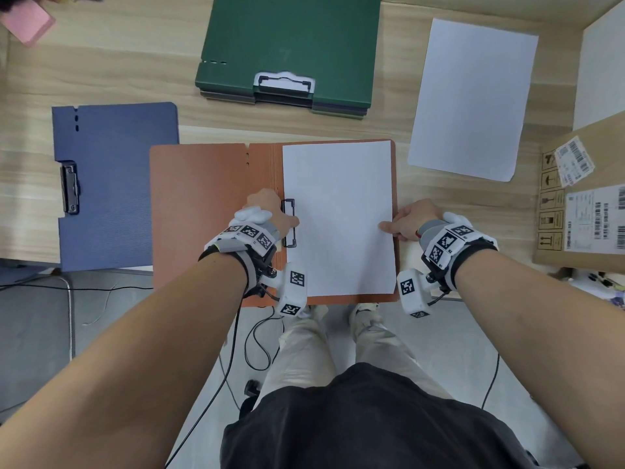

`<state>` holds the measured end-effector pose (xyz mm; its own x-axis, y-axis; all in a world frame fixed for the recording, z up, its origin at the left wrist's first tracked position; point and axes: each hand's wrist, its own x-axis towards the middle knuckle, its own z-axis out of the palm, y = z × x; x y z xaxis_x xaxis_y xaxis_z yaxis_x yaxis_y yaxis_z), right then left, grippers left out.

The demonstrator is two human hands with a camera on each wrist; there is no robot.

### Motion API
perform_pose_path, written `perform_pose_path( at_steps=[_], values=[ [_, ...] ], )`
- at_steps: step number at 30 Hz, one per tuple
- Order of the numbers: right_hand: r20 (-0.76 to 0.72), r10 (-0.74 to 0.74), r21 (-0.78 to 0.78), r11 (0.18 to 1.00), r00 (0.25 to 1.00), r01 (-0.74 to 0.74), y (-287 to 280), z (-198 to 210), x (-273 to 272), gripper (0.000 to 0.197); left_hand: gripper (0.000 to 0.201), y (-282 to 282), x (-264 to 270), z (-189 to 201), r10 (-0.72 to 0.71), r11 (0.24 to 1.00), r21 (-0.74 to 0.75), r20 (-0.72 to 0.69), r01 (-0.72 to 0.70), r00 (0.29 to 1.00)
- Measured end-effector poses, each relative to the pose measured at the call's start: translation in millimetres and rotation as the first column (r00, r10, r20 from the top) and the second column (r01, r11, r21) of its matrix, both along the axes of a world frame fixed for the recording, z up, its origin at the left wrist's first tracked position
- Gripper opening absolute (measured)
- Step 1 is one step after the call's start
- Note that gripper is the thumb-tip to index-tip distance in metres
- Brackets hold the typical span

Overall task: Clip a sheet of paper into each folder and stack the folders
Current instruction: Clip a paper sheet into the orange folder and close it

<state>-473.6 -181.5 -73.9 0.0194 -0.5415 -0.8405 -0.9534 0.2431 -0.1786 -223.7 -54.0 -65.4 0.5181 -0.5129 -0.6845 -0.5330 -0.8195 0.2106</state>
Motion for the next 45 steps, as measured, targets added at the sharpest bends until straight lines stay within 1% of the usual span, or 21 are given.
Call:
perform_pose_path(
  at_steps=[2, 5, 8, 9, 12, 14, 17, 20, 22, 25, 27, 29, 30, 32, 33, 36, 39, 41, 42, 43, 45],
  values=[
    [-0.036, 0.035, -0.020, 0.999, 0.999, -0.036, 2.2, 0.0, 2.8, 0.036, 0.027, -1.7, 0.9, 0.3, -0.009, 1.000, 0.029, -0.008, 0.009, 1.000],
    [-0.066, 0.043, -0.060, 0.997, 0.997, -0.047, 2.6, 1.8, 4.9, 0.042, 0.047, -2.6, 1.4, 4.3, -0.048, 0.995, 0.082, -0.020, 0.049, 0.999],
    [-0.076, 0.073, -0.071, 0.994, 0.994, -0.079, 2.7, 5.3, 7.0, 0.045, 0.043, 1.2, 3.8, 5.3, -0.080, 0.993, 0.084, -0.023, 0.082, 0.997],
    [-0.076, 0.085, -0.073, 0.993, 0.993, -0.090, 3.3, 9.2, 9.2, 0.043, 0.048, 4.4, 4.4, 7.7, -0.080, 0.993, 0.086, -0.020, 0.081, 0.997],
    [-0.064, 0.101, -0.106, 0.989, 0.993, -0.108, 3.0, 17.9, 17.0, 0.032, 0.061, 14.6, 13.0, 9.2, -0.006, 0.998, 0.064, 0.008, 0.005, 1.000],
    [-0.021, 0.147, -0.146, 0.978, 0.989, -0.149, 4.8, 28.5, 34.7, 0.029, 0.077, 26.7, 30.2, 8.3, 0.065, 0.996, 0.056, 0.060, -0.068, 0.996],
    [0.103, 0.260, -0.206, 0.950, 0.960, -0.235, 12.3, 41.6, 80.3, 0.035, 0.104, 50.6, 65.6, 11.7, 0.135, 0.979, 0.124, 0.200, -0.162, 0.970],
    [0.163, 0.389, -0.196, 0.913, 0.907, -0.357, 26.6, 49.6, 123.5, 0.046, 0.111, 69.9, 90.2, 27.8, 0.171, 0.942, 0.229, 0.305, -0.247, 0.937],
    [0.138, 0.473, -0.155, 0.878, 0.870, -0.452, 40.4, 49.7, 147.2, 0.055, 0.115, 86.2, 104.5, 36.5, 0.223, 0.919, 0.248, 0.316, -0.307, 0.922],
    [0.020, 0.587, -0.121, 0.805, 0.810, -0.581, 54.6, 45.5, 158.2, 0.063, 0.119, 102.5, 117.5, 32.5, 0.242, 0.919, 0.247, 0.266, -0.309, 0.933],
    [-0.004, 0.578, -0.085, 0.813, 0.816, -0.576, 58.0, 40.2, 154.4, 0.067, 0.126, 106.5, 124.6, 28.3, 0.255, 0.929, 0.210, 0.239, -0.306, 0.937],
    [-0.007, 0.576, -0.077, 0.815, 0.817, -0.575, 59.7, 41.3, 154.2, 0.068, 0.139, 109.2, 136.5, 26.9, 0.309, 0.926, 0.153, 0.213, -0.344, 0.927],
    [-0.013, 0.591, -0.073, 0.804, 0.806, -0.590, 59.6, 43.7, 154.2, 0.068, 0.142, 109.3, 142.7, 27.3, 0.344, 0.917, 0.133, 0.211, -0.376, 0.915],
    [-0.025, 0.633, -0.059, 0.771, 0.773, -0.634, 58.4, 47.7, 154.3, 0.068, 0.136, 107.2, 156.3, 34.3, 0.393, 0.903, 0.096, 0.208, -0.418, 0.896],
    [-0.026, 0.645, -0.043, 0.763, 0.764, -0.645, 57.3, 50.0, 153.6, 0.068, 0.127, 103.3, 161.4, 41.5, 0.380, 0.911, 0.088, 0.197, -0.402, 0.904],
    [0.015, 0.622, -0.010, 0.783, 0.783, -0.622, 56.7, 58.5, 152.4, 0.067, 0.095, 82.6, 171.5, 76.3, 0.255, 0.967, -0.015, 0.173, -0.256, 0.951],
    [0.074, 0.588, 0.029, 0.806, 0.805, -0.591, 48.6, 70.7, 152.1, 0.064, 0.064, 46.1, 161.4, 112.0, 0.132, 0.976, -0.196, 0.183, -0.095, 0.974],
    [0.167, 0.503, 0.059, 0.853, 0.848, -0.518, 41.3, 84.5, 150.1, 0.062, 0.052, 20.6, 143.1, 137.9, 0.048, 0.955, -0.298, 0.173, 0.006, 0.984],
    [0.223, 0.422, 0.079, 0.891, 0.879, -0.448, 37.1, 91.3, 148.1, 0.061, 0.052, 10.0, 131.7, 149.0, 0.016, 0.939, -0.342, 0.144, 0.035, 0.989],
    [0.280, 0.320, 0.097, 0.928, 0.905, -0.359, 31.8, 100.0, 144.3, 0.058, 0.053, -1.0, 119.1, 158.7, -0.031, 0.922, -0.382, 0.095, 0.065, 0.995],
    [0.375, 0.160, 0.126, 0.967, 0.913, -0.221, 24.5, 117.2, 139.8, 0.054, 0.051, -15.6, 98.3, 167.9, -0.089, 0.899, -0.436, -0.070, 0.050, 0.994]
  ],
)
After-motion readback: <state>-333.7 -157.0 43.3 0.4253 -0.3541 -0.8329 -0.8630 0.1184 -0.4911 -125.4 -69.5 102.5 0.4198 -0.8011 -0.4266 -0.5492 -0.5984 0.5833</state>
